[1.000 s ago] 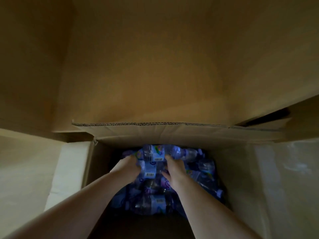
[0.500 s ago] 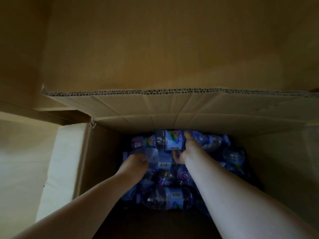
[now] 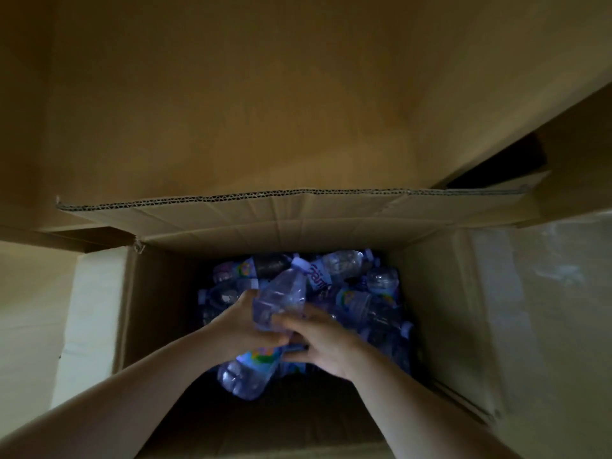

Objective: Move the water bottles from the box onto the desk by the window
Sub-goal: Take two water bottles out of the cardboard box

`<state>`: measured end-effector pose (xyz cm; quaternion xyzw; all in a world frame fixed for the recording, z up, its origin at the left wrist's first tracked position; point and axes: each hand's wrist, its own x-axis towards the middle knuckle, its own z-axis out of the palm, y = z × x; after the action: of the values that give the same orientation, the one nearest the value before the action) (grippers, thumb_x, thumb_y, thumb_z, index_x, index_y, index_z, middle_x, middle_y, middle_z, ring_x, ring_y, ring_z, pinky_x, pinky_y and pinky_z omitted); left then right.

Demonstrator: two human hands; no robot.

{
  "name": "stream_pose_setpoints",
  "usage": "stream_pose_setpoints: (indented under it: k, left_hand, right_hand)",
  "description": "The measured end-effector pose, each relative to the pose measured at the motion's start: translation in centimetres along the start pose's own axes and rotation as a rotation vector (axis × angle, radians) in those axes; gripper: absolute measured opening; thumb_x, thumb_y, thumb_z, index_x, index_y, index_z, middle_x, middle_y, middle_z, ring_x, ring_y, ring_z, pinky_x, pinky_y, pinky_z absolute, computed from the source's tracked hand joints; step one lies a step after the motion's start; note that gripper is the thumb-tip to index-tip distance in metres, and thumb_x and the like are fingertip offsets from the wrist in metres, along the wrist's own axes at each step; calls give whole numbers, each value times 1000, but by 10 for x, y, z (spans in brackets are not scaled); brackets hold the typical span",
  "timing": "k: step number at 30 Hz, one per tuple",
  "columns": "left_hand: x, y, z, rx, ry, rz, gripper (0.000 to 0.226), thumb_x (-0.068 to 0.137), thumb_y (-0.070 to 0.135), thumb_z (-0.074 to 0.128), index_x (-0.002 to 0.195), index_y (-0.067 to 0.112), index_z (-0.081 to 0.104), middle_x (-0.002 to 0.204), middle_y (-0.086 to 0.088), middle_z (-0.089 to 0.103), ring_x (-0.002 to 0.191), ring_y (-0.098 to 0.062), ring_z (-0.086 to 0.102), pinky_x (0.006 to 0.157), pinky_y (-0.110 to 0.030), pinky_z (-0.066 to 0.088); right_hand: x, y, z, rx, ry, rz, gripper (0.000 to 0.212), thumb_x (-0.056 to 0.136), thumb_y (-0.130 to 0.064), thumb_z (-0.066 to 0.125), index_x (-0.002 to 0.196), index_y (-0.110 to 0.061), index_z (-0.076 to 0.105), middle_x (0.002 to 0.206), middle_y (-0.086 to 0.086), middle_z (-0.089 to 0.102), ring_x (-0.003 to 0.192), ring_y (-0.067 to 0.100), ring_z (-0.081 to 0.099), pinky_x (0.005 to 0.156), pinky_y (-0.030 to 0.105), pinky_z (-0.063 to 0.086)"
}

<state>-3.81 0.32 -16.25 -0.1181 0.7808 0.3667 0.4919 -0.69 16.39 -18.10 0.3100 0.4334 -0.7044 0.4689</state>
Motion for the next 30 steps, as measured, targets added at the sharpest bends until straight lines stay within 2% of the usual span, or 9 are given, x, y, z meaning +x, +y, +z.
stream_pose_setpoints:
  k: [2, 7, 13, 15, 19, 21, 23, 26, 30]
  left_hand:
    - [-6, -4, 5, -37, -76, 9, 73, 63, 14, 86, 119, 26, 41, 97, 6, 69, 85, -2, 66, 69, -13, 53]
    - [3, -31, 21, 8, -52, -64, 116, 39, 52, 83, 140, 42, 26, 105, 10, 69, 96, -8, 68, 86, -37, 56]
    - [8, -33, 30, -97, 217, -180, 73, 69, 34, 80, 125, 24, 34, 94, 7, 55, 81, -10, 58, 61, -26, 48]
    - [15, -42, 34, -110, 294, -160, 72, 71, 34, 80, 126, 28, 33, 100, 6, 57, 89, -15, 61, 73, -33, 53]
    - [31, -63, 36, -145, 411, -113, 74, 67, 36, 81, 122, 40, 31, 105, 9, 58, 100, -20, 62, 89, -45, 52]
    - [41, -74, 37, -168, 422, -87, 75, 67, 34, 82, 123, 41, 31, 106, 8, 60, 99, -19, 63, 89, -46, 53]
    - [48, -84, 36, -180, 444, -62, 76, 66, 33, 83, 122, 45, 32, 110, 8, 62, 100, -17, 63, 89, -46, 53]
    - [52, -95, 35, -190, 454, -66, 73, 67, 30, 83, 119, 45, 35, 106, 13, 61, 99, -14, 63, 90, -41, 53]
    - [41, -101, 27, -163, 436, -107, 72, 68, 26, 84, 122, 39, 38, 100, 18, 60, 97, -11, 63, 88, -36, 53]
  right_hand:
    - [-6, 10, 4, 65, -78, 25, 36, 89, -21, 67, 124, -16, 61, 122, 9, 67, 115, 26, 63, 95, 43, 53]
    - [-4, 41, 6, 332, -92, 46, 44, 93, -35, 61, 130, -12, 58, 125, 15, 65, 120, 33, 58, 105, 49, 45]
    - [58, 64, -19, 724, 416, 41, 47, 97, -39, 52, 125, -2, 56, 112, 22, 68, 110, 38, 64, 94, 45, 52]
    - [87, 66, -22, 752, 468, 62, 55, 86, -43, 65, 127, -6, 57, 115, 21, 68, 106, 36, 66, 94, 48, 53]
    - [131, 64, -29, 853, 559, -24, 57, 89, -50, 62, 132, -14, 54, 121, 18, 64, 94, 33, 66, 61, 43, 57]
    - [146, 71, -37, 736, 562, -87, 78, 78, -56, 66, 143, -20, 41, 137, 18, 53, 111, 35, 60, 77, 50, 57]
    - [157, 79, -36, 429, 553, -92, 92, 72, -40, 62, 153, -28, 20, 147, 16, 41, 126, 35, 49, 102, 47, 46]
    - [169, 87, -40, 366, 743, -40, 90, 84, 2, 58, 152, -37, 12, 143, 10, 43, 121, 29, 50, 99, 39, 45]
    - [160, 99, -39, 462, 793, -68, 74, 87, -2, 58, 149, -22, 23, 138, 12, 49, 122, 29, 52, 101, 39, 45]
